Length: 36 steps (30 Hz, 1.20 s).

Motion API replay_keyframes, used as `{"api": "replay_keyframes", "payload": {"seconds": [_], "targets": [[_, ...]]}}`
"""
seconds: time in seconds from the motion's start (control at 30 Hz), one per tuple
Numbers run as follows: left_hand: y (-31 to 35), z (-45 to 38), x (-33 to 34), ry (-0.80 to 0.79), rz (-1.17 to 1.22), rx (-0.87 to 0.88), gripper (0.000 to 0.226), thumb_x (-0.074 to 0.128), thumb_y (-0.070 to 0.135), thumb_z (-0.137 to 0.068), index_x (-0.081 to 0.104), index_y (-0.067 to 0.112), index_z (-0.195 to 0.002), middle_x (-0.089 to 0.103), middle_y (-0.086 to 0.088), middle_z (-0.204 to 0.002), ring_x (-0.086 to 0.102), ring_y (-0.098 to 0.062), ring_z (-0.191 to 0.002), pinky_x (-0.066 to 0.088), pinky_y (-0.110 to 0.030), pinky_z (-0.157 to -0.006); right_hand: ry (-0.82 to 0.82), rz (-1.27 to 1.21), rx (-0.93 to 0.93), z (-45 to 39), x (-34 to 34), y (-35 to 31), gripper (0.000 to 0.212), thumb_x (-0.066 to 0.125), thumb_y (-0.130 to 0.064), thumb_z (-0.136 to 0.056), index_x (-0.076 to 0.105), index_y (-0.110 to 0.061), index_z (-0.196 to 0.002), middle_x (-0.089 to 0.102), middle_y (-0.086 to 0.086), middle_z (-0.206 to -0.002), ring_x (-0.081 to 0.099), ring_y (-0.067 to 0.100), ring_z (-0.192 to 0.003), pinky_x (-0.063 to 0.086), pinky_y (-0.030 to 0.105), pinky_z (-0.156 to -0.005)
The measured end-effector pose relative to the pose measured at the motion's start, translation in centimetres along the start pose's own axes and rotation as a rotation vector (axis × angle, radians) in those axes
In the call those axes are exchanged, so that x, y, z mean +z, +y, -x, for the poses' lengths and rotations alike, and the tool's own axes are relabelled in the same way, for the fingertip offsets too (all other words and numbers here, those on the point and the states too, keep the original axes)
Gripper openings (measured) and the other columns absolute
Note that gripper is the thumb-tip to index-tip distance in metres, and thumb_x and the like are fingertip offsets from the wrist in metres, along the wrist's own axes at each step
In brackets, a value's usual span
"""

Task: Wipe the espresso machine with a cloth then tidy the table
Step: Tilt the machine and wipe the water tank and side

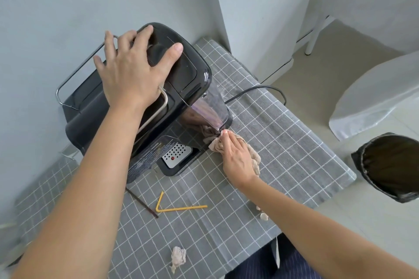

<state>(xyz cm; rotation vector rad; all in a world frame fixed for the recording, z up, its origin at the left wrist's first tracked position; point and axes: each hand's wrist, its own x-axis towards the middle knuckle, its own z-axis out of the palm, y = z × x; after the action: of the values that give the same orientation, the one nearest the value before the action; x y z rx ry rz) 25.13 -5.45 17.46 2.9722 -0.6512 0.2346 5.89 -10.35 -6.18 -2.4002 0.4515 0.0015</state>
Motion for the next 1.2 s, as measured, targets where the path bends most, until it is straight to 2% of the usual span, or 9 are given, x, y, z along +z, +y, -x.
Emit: {"api": "replay_keyframes", "payload": {"seconds": [0.13,0.33,0.47,0.67,0.73,0.83,0.9,1.0,1.2], "targets": [[0.0,0.0,0.0,0.002,0.002,0.006,0.081,0.025,0.084,-0.078,0.039,0.035,-0.14,0.041,0.001,-0.149,0.015,-0.032,-0.147,0.016,-0.063,-0.11,-0.091,0.311,-0.144,-1.2,-1.2,0.5,0.052,0.021,-0.007,-0.087,0.057,0.01,-0.12,0.065,0.026,-0.119,0.062,0.04,-0.115,0.049,0.045,-0.102],[0.0,0.1,-0.1,0.0,0.003,0.009,0.082,0.023,0.085,-0.077,0.039,0.035,-0.139,0.042,0.0,-0.148,0.015,-0.032,-0.146,0.018,-0.063,-0.11,-0.224,0.479,-0.297,-2.3,-4.7,-0.4,0.024,0.032,-0.009,-0.099,0.044,-0.004,-0.119,0.06,0.02,-0.111,0.056,0.036,-0.104,0.041,0.042,-0.091],[-0.1,0.2,-0.2,0.009,0.001,0.015,0.081,0.024,0.085,-0.077,0.04,0.035,-0.139,0.043,0.0,-0.147,0.017,-0.033,-0.146,0.018,-0.063,-0.109,-0.36,0.494,-0.284,-1.6,-7.8,-1.0,0.023,0.032,-0.011,-0.102,0.044,-0.004,-0.12,0.063,0.015,-0.113,0.055,0.033,-0.109,0.04,0.037,-0.087],[0.0,0.1,-0.1,0.01,-0.003,0.014,0.08,0.024,0.084,-0.078,0.04,0.034,-0.139,0.043,0.0,-0.147,0.017,-0.034,-0.146,0.02,-0.062,-0.109,-0.113,0.034,-0.083,-0.2,-6.5,0.4,0.047,0.05,0.009,-0.083,0.043,-0.005,-0.127,0.047,0.009,-0.132,0.048,0.026,-0.118,0.035,0.023,-0.078],[-0.1,0.1,-0.1,0.011,0.0,0.012,0.081,0.023,0.084,-0.078,0.04,0.034,-0.139,0.043,0.0,-0.147,0.017,-0.034,-0.146,0.02,-0.062,-0.11,-0.087,-0.067,0.031,-0.8,-4.5,0.2,0.053,0.053,0.005,-0.086,0.04,-0.003,-0.137,0.042,0.011,-0.138,0.046,0.028,-0.125,0.038,0.027,-0.093],[-0.1,0.1,-0.1,0.018,0.005,0.014,0.081,0.024,0.084,-0.078,0.041,0.034,-0.139,0.043,0.0,-0.147,0.017,-0.034,-0.146,0.02,-0.06,-0.111,-0.042,0.111,0.179,-1.1,-1.7,0.5,0.051,0.067,-0.019,-0.083,0.053,-0.009,-0.132,0.05,0.015,-0.136,0.037,0.041,-0.134,0.03,0.046,-0.113],[0.0,0.1,-0.2,0.021,0.009,0.012,0.081,0.024,0.084,-0.078,0.042,0.033,-0.139,0.044,0.001,-0.147,0.018,-0.034,-0.146,0.021,-0.06,-0.111,-0.005,0.179,0.262,-1.0,-1.1,0.3,0.053,0.074,-0.023,-0.076,0.058,-0.017,-0.126,0.052,0.015,-0.133,0.042,0.043,-0.128,0.036,0.052,-0.105],[0.0,0.0,-0.1,0.018,0.003,0.008,0.081,0.023,0.084,-0.078,0.042,0.034,-0.139,0.044,0.002,-0.146,0.017,-0.033,-0.146,0.022,-0.061,-0.111,0.04,0.155,0.222,-1.4,-0.4,-0.2,0.048,0.068,-0.012,-0.08,0.057,-0.016,-0.126,0.05,0.016,-0.127,0.047,0.036,-0.114,0.042,0.042,-0.095],[0.0,0.1,0.0,0.02,0.011,0.003,0.08,0.024,0.084,-0.078,0.042,0.035,-0.138,0.044,0.003,-0.146,0.017,-0.033,-0.146,0.02,-0.06,-0.111,0.221,-0.411,0.428,-2.5,-0.7,-1.2,0.026,0.058,-0.005,-0.087,0.061,-0.01,-0.113,0.061,0.01,-0.113,0.053,0.028,-0.106,0.029,0.025,-0.082]]}}
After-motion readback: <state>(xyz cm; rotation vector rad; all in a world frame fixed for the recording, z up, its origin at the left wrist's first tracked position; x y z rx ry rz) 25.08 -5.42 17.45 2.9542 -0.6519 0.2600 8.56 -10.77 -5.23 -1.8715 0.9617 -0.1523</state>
